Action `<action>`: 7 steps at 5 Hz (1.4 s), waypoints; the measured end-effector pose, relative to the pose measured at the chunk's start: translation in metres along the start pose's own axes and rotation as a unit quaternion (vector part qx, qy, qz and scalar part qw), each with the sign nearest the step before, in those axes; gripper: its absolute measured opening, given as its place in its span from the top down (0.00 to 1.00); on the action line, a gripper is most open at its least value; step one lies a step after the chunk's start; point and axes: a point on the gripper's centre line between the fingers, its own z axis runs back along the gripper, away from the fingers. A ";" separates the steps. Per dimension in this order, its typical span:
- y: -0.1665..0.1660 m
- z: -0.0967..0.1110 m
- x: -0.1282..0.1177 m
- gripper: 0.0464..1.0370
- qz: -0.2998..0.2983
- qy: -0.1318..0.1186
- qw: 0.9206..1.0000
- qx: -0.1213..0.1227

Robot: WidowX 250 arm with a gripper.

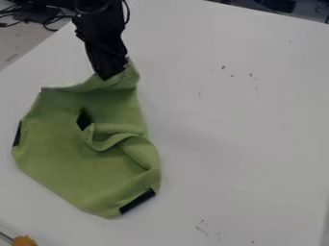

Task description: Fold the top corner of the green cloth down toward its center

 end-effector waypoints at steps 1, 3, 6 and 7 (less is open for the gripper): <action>-0.024 0.000 -0.023 0.99 -0.024 -0.014 0.999 -0.017; -0.034 -0.014 -0.042 0.82 -0.059 -0.043 0.997 -0.039; -0.032 -0.008 -0.035 0.03 -0.061 -0.023 0.997 -0.042; -0.024 -0.006 -0.022 0.03 -0.035 -0.011 0.999 -0.030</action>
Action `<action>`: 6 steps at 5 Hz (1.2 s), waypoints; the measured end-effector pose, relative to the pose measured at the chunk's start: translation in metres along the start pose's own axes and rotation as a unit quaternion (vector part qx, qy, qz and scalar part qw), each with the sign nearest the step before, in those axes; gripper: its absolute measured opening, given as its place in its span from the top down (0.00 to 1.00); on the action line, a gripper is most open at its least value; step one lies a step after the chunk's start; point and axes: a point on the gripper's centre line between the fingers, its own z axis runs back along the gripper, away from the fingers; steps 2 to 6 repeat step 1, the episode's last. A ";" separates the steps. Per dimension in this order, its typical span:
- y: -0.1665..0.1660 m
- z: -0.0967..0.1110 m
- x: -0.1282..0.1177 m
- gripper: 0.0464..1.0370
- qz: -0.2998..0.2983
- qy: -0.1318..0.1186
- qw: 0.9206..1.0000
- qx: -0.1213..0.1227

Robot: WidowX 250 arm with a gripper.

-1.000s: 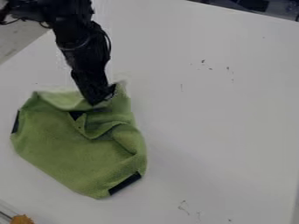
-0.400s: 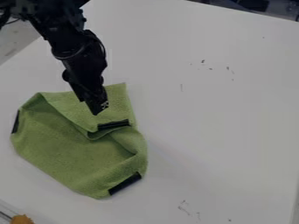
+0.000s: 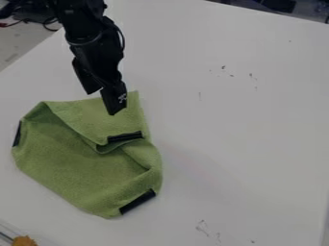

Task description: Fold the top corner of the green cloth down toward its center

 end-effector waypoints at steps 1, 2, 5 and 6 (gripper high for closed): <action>0.002 -0.004 0.001 0.04 0.022 0.004 1.000 0.005; 0.002 -0.004 0.001 0.04 0.022 0.004 1.000 0.005; 0.002 -0.004 0.001 0.04 0.022 0.004 1.000 0.005; 0.002 -0.004 0.001 0.04 0.022 0.004 1.000 0.005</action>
